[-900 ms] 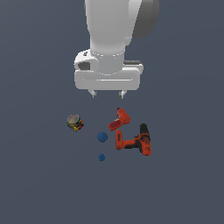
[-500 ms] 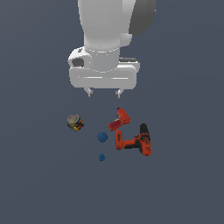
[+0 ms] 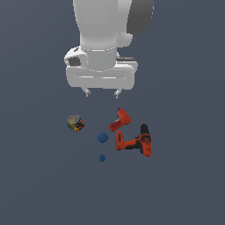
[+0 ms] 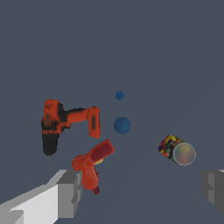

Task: Pick up a designated object from a clutter of objects.

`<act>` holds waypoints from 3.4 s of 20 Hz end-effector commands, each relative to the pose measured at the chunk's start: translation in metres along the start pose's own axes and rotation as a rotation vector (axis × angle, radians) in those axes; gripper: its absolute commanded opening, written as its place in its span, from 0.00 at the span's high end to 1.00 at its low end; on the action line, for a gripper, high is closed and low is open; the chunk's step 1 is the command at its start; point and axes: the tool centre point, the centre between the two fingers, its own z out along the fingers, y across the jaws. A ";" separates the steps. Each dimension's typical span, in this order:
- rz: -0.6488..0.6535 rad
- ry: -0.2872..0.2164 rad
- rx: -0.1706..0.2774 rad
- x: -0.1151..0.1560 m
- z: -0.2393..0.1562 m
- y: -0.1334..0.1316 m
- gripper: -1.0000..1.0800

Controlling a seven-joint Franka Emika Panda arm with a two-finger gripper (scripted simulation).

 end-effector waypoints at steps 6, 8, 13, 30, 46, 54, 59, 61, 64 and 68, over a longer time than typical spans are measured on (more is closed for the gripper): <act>-0.050 -0.007 0.000 0.009 0.038 0.002 0.04; -0.072 -0.010 0.000 0.012 0.055 0.003 0.04; -0.141 -0.019 0.002 0.018 0.108 0.007 0.04; -0.322 -0.040 0.017 0.006 0.247 0.014 0.04; -0.328 -0.041 0.017 0.001 0.288 0.014 0.04; -0.329 -0.041 0.017 0.002 0.302 0.014 1.00; -0.329 -0.041 0.017 0.002 0.302 0.014 1.00; -0.329 -0.041 0.017 0.002 0.302 0.014 1.00; -0.329 -0.041 0.017 0.002 0.302 0.014 1.00; -0.329 -0.041 0.017 0.001 0.298 0.015 1.00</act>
